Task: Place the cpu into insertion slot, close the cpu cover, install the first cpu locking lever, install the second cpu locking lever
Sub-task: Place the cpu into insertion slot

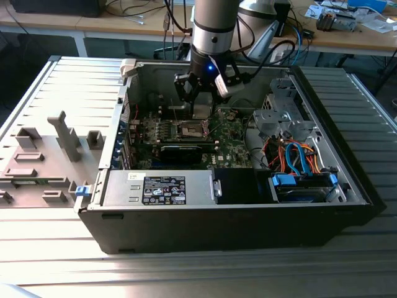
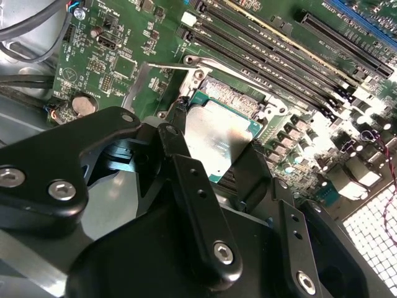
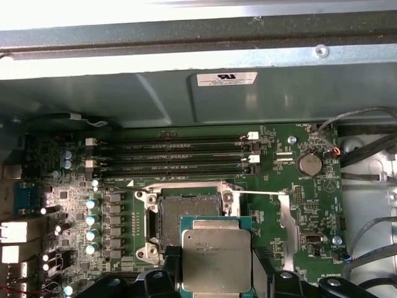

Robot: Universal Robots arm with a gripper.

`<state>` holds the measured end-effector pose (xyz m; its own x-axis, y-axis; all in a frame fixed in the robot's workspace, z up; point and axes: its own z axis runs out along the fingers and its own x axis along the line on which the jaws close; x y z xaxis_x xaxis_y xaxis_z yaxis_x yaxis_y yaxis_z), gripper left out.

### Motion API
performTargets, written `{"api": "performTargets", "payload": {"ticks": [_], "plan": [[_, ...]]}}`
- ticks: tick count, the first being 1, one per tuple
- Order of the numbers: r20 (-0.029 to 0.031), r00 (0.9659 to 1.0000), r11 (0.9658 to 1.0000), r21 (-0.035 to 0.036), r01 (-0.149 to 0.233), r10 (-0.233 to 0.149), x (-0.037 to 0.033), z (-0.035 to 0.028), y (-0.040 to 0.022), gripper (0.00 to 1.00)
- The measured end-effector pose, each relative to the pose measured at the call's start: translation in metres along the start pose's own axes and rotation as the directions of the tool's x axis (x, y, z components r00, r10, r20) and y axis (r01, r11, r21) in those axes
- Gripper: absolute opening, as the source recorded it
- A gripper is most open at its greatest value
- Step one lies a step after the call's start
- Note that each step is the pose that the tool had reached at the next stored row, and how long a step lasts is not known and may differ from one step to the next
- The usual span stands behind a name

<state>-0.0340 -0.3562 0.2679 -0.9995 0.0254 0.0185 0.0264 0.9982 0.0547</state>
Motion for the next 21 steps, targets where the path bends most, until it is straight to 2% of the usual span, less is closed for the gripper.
{"api": "performTargets", "payload": {"ticks": [21], "plan": [[0.0001,1.0000,1.0000,0.0061,0.000,0.000,-0.0001,0.0044,-0.0003,0.54]]}}
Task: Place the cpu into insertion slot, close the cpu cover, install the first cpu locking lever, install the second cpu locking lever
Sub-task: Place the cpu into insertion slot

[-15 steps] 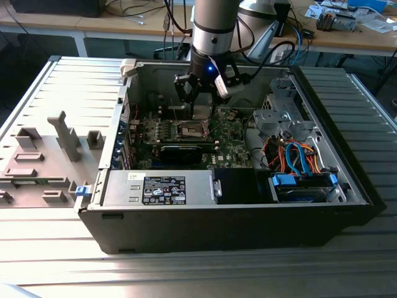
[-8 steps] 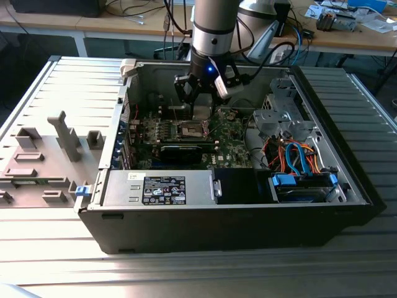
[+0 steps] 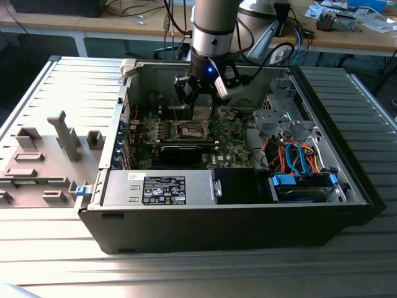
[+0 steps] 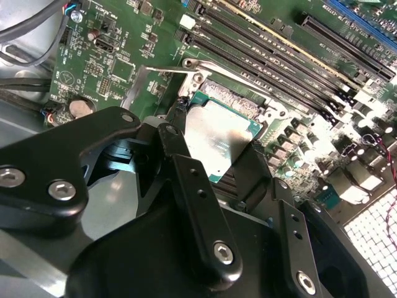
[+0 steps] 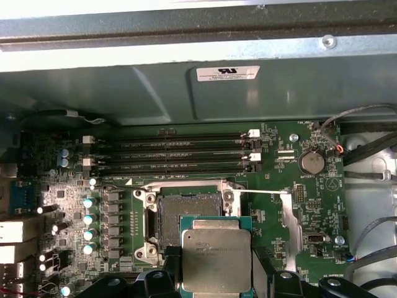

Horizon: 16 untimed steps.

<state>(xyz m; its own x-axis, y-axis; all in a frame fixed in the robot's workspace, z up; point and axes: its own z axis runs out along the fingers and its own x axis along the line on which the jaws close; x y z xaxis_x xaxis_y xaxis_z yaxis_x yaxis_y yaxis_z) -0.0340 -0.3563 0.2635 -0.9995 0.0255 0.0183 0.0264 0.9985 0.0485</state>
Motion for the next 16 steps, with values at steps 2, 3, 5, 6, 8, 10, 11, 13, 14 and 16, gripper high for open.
{"api": "performTargets", "payload": {"ticks": [2,3,5,6,8,10,11,13,14,16], "plan": [[0.0000,1.0000,1.0000,0.0003,0.000,0.000,0.0000,0.0003,0.0000,0.54],[0.0000,1.0000,1.0000,0.0004,0.000,0.000,0.0000,0.0005,0.0000,0.54],[0.0000,1.0000,1.0000,0.0007,0.000,0.000,0.0000,0.0009,0.0000,0.54],[0.0000,1.0000,1.0000,0.0010,0.000,0.000,0.0000,0.0013,-0.0001,0.54],[0.0001,1.0000,1.0000,0.0012,0.000,0.000,0.0000,0.0019,-0.0001,0.54],[0.0001,1.0000,1.0000,0.0016,0.000,0.000,0.0000,0.0025,-0.0001,0.54],[0.0001,1.0000,1.0000,0.0017,0.000,0.000,-0.0001,0.0027,-0.0001,0.54],[0.0001,1.0000,1.0000,0.0019,0.000,0.000,0.0000,0.0033,-0.0002,0.54],[0.0001,1.0000,1.0000,0.0021,0.000,0.000,-0.0001,0.0034,-0.0002,0.54],[0.0000,1.0000,1.0000,0.0022,0.000,0.000,-0.0001,0.0037,-0.0002,0.54]]}}
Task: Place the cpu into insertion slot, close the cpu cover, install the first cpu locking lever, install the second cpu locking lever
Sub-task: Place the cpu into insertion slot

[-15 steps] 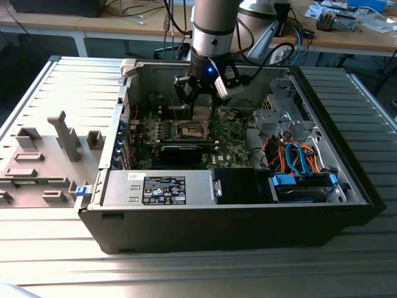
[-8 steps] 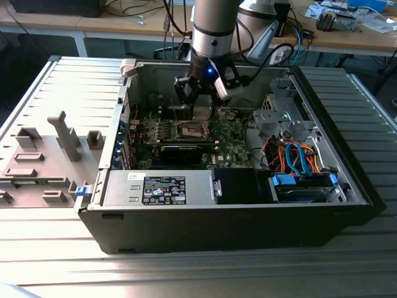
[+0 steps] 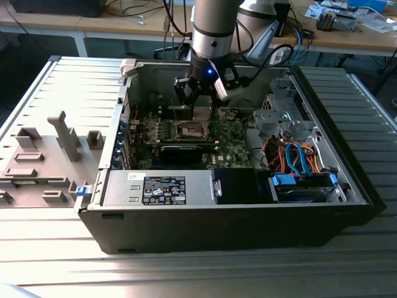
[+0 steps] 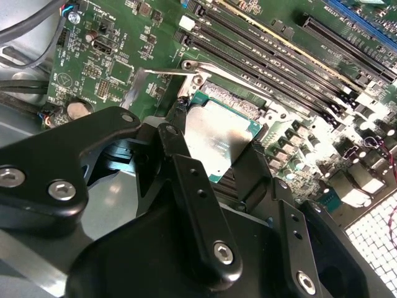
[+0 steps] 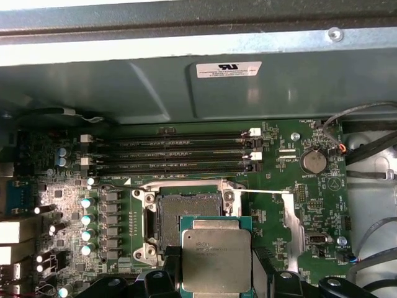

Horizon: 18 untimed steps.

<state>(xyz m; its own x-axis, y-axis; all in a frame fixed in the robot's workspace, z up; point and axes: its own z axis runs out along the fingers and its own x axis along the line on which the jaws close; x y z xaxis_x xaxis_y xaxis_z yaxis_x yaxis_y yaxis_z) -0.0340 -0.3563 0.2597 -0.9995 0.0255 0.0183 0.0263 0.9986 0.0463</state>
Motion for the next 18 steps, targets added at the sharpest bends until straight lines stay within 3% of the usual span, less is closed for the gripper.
{"api": "performTargets", "payload": {"ticks": [18], "plan": [[0.0000,1.0000,1.0000,0.0018,0.000,0.000,-0.0001,0.0044,-0.0002,0.54]]}}
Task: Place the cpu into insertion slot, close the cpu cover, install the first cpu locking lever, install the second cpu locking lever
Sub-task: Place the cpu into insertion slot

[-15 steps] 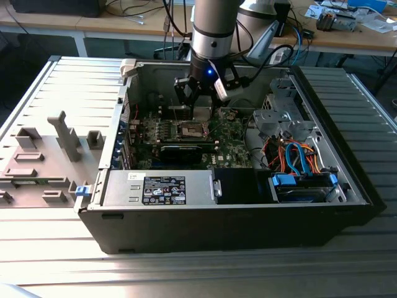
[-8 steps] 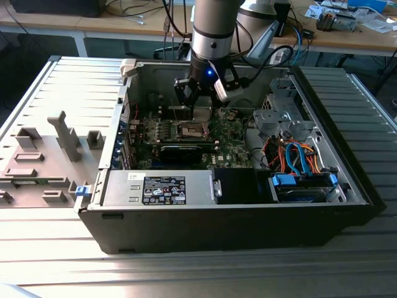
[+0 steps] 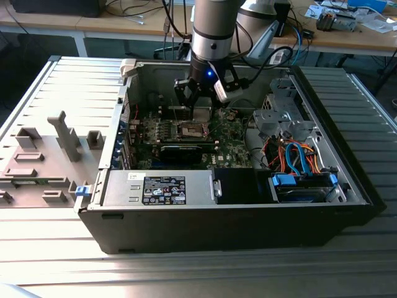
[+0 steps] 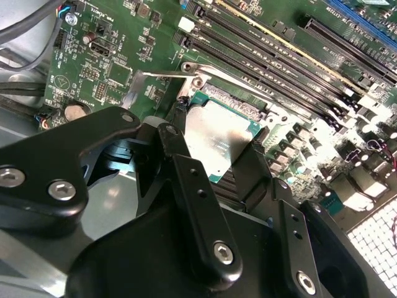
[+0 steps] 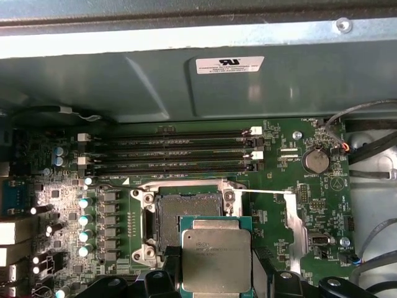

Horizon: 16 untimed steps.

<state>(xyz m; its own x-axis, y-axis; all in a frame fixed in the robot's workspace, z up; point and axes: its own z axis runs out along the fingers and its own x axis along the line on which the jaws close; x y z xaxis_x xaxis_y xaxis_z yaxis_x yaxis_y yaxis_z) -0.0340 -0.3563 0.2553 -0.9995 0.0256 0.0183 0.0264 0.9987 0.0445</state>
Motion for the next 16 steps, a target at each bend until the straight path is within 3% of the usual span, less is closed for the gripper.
{"api": "performTargets", "payload": {"ticks": [16], "plan": [[0.0001,1.0000,1.0000,0.0014,0.000,0.000,-0.0001,0.0038,-0.0002,0.54]]}}
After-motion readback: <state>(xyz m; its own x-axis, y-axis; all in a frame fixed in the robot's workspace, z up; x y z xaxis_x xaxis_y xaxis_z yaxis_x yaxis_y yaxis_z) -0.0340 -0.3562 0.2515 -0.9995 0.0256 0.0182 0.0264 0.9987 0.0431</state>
